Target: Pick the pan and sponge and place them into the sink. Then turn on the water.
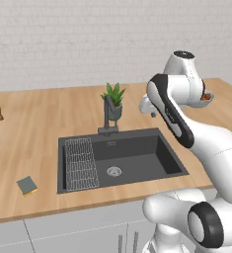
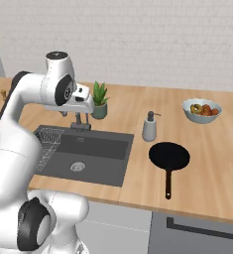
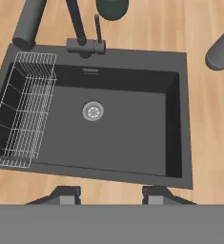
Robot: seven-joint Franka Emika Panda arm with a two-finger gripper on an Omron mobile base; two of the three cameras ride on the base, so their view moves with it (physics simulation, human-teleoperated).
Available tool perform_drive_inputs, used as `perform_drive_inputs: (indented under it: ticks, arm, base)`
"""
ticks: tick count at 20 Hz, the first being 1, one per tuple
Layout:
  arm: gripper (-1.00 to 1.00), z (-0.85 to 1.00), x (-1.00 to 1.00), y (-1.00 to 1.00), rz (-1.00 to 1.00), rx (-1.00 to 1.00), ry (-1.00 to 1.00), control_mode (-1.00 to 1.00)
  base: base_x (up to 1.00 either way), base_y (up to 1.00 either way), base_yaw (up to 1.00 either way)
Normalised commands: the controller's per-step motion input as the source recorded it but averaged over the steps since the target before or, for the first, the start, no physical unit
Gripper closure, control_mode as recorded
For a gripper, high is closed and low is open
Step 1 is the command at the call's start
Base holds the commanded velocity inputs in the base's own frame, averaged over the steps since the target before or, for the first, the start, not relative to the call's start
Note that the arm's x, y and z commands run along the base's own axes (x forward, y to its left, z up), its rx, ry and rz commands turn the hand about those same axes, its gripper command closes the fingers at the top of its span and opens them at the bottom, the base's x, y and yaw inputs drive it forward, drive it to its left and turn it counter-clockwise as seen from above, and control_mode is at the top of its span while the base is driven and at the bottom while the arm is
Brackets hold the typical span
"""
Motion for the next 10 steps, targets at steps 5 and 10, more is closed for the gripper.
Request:
perform_drive_inputs:
  ticks: [5,10]
  arm:
    - [-1.00,0.00,-0.35,0.00,0.00,0.00,0.00,-1.00]
    - [-1.00,-0.20,-0.26,-0.54,-0.03,0.01,0.10,-1.00]
  base:
    - [0.00,0.00,0.00]
    - [0.00,0.00,0.00]
